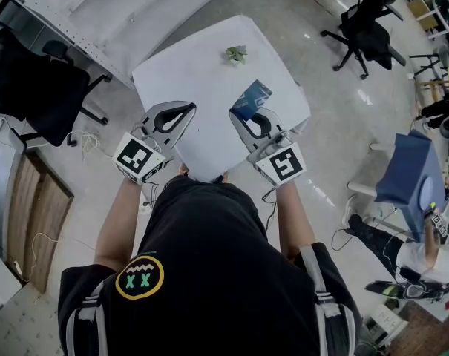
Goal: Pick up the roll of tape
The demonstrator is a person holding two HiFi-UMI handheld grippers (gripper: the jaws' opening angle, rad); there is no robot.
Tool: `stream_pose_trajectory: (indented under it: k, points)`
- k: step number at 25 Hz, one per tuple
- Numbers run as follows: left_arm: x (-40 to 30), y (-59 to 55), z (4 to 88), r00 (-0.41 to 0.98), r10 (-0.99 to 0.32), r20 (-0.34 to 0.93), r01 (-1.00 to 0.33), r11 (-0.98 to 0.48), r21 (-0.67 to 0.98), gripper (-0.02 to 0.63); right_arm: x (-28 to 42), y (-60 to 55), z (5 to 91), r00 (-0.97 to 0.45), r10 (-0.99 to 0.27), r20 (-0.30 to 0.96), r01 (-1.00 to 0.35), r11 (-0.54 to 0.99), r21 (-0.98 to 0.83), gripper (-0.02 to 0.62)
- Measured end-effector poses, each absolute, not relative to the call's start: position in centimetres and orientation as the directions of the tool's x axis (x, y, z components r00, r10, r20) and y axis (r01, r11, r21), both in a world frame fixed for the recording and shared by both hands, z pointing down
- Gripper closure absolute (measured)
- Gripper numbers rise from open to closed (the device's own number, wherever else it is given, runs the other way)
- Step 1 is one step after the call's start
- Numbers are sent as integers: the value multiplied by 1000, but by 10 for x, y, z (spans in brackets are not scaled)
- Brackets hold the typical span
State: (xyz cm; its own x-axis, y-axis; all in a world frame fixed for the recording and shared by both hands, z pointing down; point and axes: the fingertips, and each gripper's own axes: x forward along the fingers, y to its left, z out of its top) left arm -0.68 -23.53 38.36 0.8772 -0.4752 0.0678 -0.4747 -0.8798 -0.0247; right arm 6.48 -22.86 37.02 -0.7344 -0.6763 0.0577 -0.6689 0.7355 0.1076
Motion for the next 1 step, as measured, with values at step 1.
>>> stream_pose_trajectory:
  k: [1]
  points:
    - [-7, -235, 383, 877, -476, 67, -476, -879, -24, 589, 64, -229, 369, -735, -676, 53, -669, 736, 106, 528]
